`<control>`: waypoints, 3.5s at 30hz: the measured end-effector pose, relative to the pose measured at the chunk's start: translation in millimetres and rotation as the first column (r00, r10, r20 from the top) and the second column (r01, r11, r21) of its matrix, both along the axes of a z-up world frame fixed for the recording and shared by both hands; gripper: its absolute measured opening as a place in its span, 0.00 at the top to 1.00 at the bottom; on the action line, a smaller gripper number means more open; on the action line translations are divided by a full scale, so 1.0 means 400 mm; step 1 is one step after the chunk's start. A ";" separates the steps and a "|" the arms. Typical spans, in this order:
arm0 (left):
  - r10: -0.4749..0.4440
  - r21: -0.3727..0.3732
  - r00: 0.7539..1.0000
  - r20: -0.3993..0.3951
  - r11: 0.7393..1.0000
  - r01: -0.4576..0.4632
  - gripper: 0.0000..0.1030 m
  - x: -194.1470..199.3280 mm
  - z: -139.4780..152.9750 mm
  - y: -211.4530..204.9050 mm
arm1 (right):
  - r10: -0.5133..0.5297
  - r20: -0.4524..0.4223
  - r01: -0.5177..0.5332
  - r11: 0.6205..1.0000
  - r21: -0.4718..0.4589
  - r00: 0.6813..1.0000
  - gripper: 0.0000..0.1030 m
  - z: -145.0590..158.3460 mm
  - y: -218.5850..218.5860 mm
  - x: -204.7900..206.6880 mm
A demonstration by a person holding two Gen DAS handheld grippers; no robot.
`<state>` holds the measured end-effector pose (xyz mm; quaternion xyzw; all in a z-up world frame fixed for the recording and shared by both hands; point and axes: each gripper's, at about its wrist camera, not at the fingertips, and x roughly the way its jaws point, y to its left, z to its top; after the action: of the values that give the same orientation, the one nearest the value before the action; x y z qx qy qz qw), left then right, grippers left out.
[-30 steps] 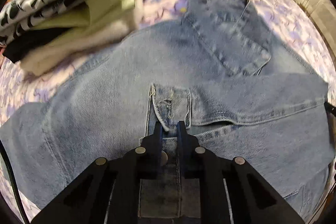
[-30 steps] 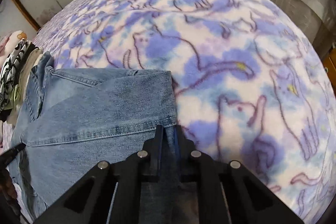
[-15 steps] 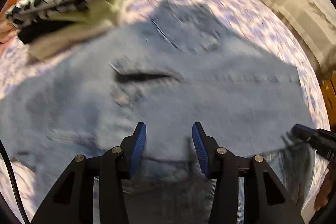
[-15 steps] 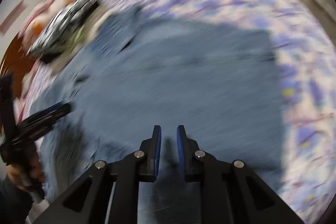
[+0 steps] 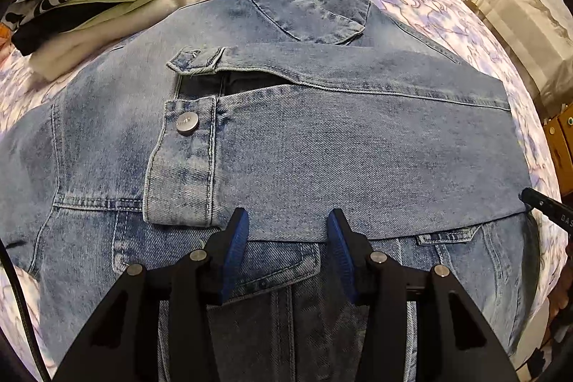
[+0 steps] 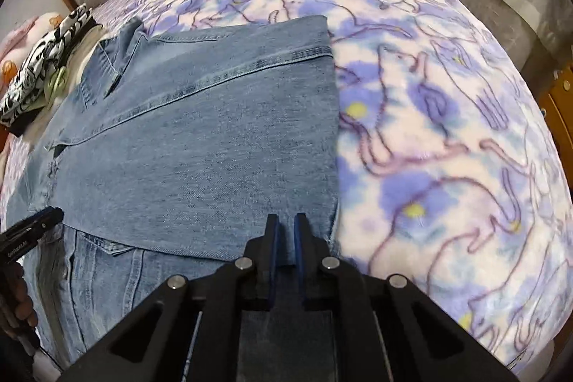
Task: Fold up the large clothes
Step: 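Lay the cuff straight across the jacket body with the left tool, release, then move the left tool to the cuff of the other sleeve, then grasp the other sleeve cuff with the left tool and fold it across the body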
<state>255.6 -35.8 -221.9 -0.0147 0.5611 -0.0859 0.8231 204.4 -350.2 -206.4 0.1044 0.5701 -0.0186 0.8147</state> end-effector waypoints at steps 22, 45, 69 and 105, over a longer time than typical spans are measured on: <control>-0.029 0.053 0.998 0.050 0.998 0.027 0.55 -0.150 0.130 0.008 | 0.023 -0.058 -0.023 1.000 -0.011 0.998 0.89 0.099 0.108 -0.087; 0.130 -0.003 0.991 0.020 0.991 -0.130 0.44 -0.449 0.279 0.382 | 0.235 -0.013 -0.234 0.972 0.030 0.972 0.82 0.244 0.454 -0.296; 0.697 -0.300 0.657 -0.287 0.585 -0.753 0.44 -0.314 0.045 1.236 | 0.484 0.126 -0.490 0.871 0.023 0.866 0.82 0.317 1.059 -0.195; 0.512 -0.184 0.780 0.360 0.859 -0.478 0.99 -0.234 0.263 1.063 | 0.232 -0.006 -0.227 0.959 0.170 0.973 0.82 0.132 0.847 -0.142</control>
<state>162.2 389.5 -116.5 -0.1778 0.3548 0.1091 0.9114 147.7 -11.3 -153.5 0.1058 0.5884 0.1230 0.7921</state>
